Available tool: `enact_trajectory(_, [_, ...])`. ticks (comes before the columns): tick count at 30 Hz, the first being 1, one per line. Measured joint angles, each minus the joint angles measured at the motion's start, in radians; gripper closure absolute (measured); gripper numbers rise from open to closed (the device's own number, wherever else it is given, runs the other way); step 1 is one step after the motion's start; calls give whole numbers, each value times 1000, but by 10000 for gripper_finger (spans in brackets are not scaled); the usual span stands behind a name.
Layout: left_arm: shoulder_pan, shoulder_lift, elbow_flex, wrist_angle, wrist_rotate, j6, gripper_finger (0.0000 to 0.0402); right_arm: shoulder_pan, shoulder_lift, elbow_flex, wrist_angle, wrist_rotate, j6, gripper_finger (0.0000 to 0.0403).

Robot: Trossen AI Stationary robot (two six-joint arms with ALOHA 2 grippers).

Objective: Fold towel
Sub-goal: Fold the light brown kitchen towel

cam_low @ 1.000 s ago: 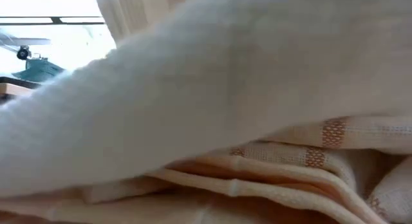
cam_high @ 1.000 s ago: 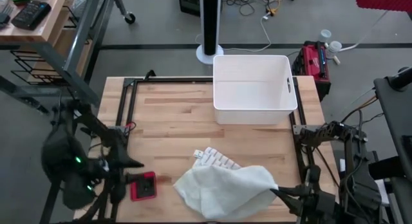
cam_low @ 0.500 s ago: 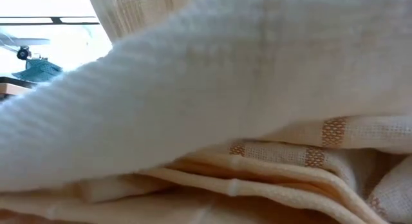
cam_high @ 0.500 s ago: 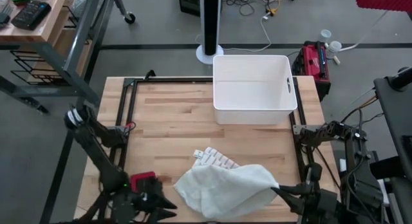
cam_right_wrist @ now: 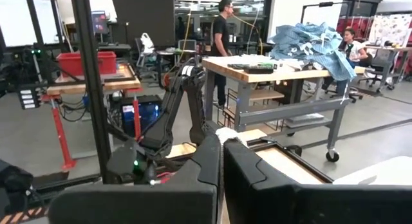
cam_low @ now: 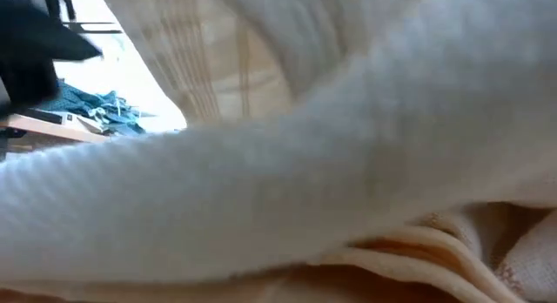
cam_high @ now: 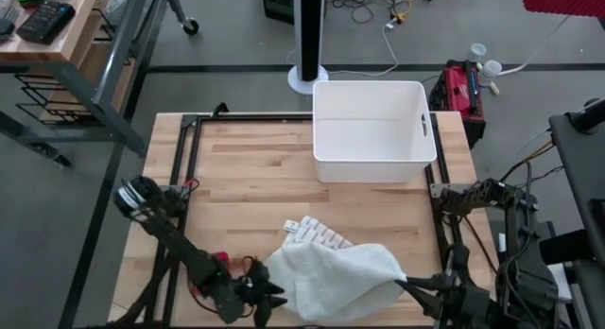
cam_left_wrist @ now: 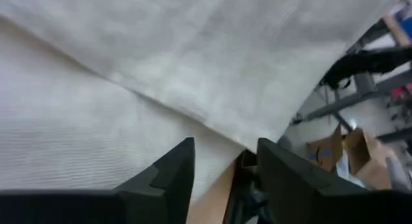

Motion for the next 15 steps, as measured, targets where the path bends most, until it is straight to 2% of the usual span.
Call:
enact_trajectory(9, [44, 172, 143, 20, 196, 110, 203, 0, 5, -8, -4, -11, 0, 403])
enact_trajectory(15, [63, 291, 249, 22, 213, 192, 201, -5, 5, -13, -6, -19, 0, 403])
